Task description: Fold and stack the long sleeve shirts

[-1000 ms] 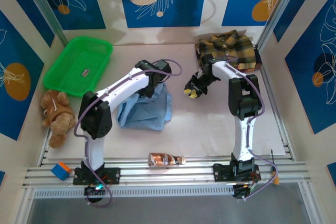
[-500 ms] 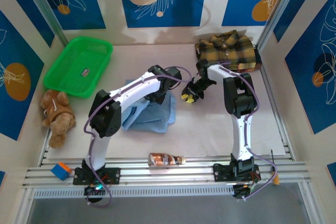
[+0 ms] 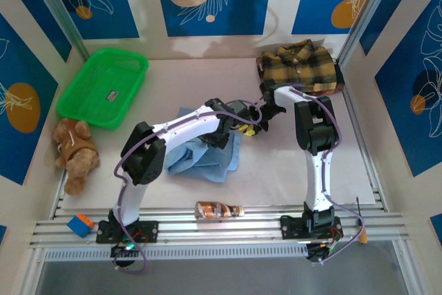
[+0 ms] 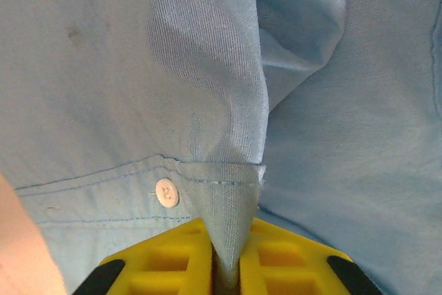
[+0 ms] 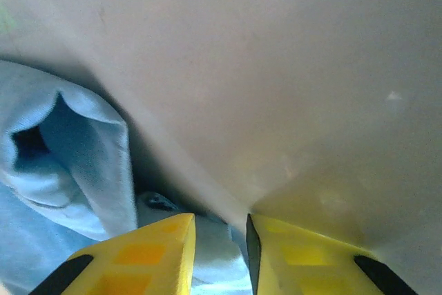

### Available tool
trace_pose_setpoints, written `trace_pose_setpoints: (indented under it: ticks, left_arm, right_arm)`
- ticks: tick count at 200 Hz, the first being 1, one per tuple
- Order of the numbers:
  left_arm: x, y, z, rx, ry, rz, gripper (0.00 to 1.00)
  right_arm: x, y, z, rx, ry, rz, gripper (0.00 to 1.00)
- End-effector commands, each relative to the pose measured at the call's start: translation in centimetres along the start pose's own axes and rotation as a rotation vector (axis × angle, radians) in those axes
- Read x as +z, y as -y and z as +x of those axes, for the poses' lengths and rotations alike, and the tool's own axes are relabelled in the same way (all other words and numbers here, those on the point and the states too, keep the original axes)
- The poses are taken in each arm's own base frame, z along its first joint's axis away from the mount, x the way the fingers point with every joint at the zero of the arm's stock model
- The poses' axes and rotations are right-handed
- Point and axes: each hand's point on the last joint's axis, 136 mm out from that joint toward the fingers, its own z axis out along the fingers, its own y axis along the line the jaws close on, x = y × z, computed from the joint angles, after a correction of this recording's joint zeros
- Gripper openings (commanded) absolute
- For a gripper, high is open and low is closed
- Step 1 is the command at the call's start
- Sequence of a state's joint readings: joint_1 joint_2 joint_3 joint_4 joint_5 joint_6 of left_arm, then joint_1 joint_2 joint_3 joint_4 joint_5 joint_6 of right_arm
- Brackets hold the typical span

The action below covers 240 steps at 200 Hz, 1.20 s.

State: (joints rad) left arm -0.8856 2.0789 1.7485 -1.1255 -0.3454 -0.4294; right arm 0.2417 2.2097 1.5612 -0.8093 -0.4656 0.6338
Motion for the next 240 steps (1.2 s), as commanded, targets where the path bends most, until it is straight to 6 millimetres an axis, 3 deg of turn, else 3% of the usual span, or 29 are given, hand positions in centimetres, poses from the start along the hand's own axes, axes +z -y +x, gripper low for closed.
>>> trace_pose_setpoints:
  ticks: [1, 16, 31, 57, 71, 87, 122, 167, 202, 240]
  left_arm:
    - [-2.2, 2.3, 0.2, -0.034, 0.052, 0.132, 0.17]
    - [-2.7, 3.6, 0.8, -0.053, 0.064, 0.216, 0.27]
    - [-3.3, 4.5, 1.2, -0.074, 0.09, 0.294, 0.3]
    - [-6.5, 6.3, 1.4, -0.095, 0.209, 0.512, 0.44]
    - [-8.6, 5.5, 1.1, -0.147, 0.294, 0.579, 0.49]
    - [-9.2, 2.6, 0.9, -0.252, 0.336, 0.571, 0.53]
    - [-6.7, -5.2, 1.4, -0.465, 0.28, 0.424, 0.53]
    - [-2.2, -9.6, 1.8, -0.572, 0.259, 0.378, 0.56]
    - [0.2, -10.7, 1.6, -0.607, 0.303, 0.414, 0.62]
    - [3.3, -8.5, 2.5, -0.594, 0.244, 0.476, 0.63]
  right_arm:
    - [2.4, 1.9, 0.3, 0.042, -0.041, 0.024, 0.28]
    - [2.4, 1.9, 0.2, 0.046, -0.04, 0.022, 0.28]
    - [2.5, 2.0, 0.2, 0.046, -0.039, 0.023, 0.28]
    - [2.5, 2.3, 0.3, 0.051, -0.038, 0.027, 0.28]
    - [2.3, 2.5, 0.3, 0.054, -0.037, 0.029, 0.29]
    - [2.0, 2.3, 0.6, 0.043, -0.027, 0.022, 0.3]
    - [0.5, 2.0, 2.1, 0.016, 0.013, 0.013, 0.42]
    - [-0.6, 3.5, 4.8, 0.021, 0.051, 0.012, 0.57]
    - [-0.4, 3.4, 7.1, -0.008, 0.056, -0.057, 0.66]
    - [1.1, 1.2, 8.4, -0.105, 0.053, -0.168, 0.75]
